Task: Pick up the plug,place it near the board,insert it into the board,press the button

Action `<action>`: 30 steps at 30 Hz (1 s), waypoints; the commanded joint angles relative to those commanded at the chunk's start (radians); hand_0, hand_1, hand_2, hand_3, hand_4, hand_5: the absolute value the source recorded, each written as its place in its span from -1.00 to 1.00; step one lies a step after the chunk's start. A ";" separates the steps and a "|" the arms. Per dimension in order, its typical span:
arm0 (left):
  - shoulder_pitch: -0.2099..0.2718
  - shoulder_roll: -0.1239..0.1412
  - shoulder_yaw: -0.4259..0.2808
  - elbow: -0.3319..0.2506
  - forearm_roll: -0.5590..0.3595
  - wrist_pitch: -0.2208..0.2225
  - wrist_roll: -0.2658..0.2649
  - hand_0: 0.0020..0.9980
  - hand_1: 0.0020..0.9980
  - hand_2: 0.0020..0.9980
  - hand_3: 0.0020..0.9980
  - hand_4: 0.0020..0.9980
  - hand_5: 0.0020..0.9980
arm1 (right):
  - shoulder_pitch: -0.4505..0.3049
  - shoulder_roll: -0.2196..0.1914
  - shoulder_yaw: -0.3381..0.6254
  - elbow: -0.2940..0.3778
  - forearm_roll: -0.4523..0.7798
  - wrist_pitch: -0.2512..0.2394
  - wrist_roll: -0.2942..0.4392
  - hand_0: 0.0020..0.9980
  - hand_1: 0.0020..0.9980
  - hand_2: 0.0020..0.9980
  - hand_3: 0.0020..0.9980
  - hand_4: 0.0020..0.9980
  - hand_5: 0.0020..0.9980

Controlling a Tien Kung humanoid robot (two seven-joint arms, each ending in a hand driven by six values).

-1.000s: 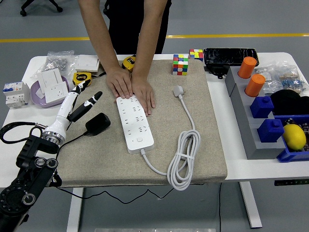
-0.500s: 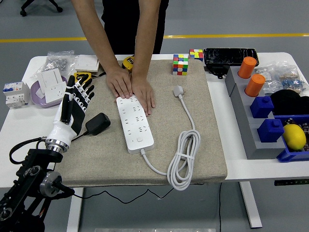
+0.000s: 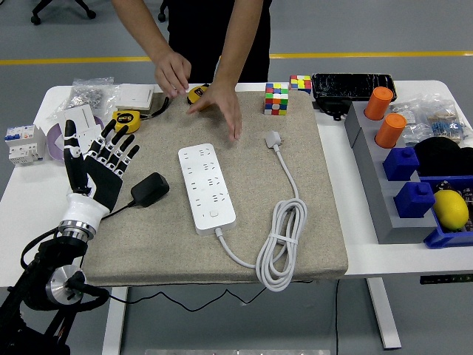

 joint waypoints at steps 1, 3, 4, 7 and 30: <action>0.004 0.000 -0.004 0.002 0.004 0.001 0.002 0.69 0.75 0.68 0.67 1.00 1.00 | 0.000 0.001 0.002 0.000 -0.004 0.000 -0.001 0.77 0.46 0.44 0.45 1.00 0.37; 0.008 -0.001 -0.008 0.003 0.008 0.001 0.002 0.69 0.75 0.68 0.67 1.00 1.00 | 0.000 0.001 0.001 0.000 -0.006 0.001 0.000 0.77 0.46 0.44 0.45 1.00 0.37; 0.012 -0.002 -0.011 0.003 0.014 0.002 0.004 0.68 0.75 0.67 0.65 1.00 1.00 | 0.000 0.001 0.000 0.000 -0.007 0.001 0.000 0.76 0.46 0.44 0.45 1.00 0.37; 0.017 -0.003 -0.015 0.004 0.024 0.005 0.006 0.68 0.75 0.67 0.65 1.00 1.00 | 0.000 0.002 0.000 0.000 -0.011 0.001 0.000 0.76 0.46 0.44 0.45 1.00 0.37; 0.016 0.000 -0.006 0.004 0.062 0.011 0.015 0.65 0.74 0.64 0.60 1.00 1.00 | 0.001 0.004 0.000 0.000 -0.020 0.003 -0.001 0.75 0.46 0.44 0.45 1.00 0.37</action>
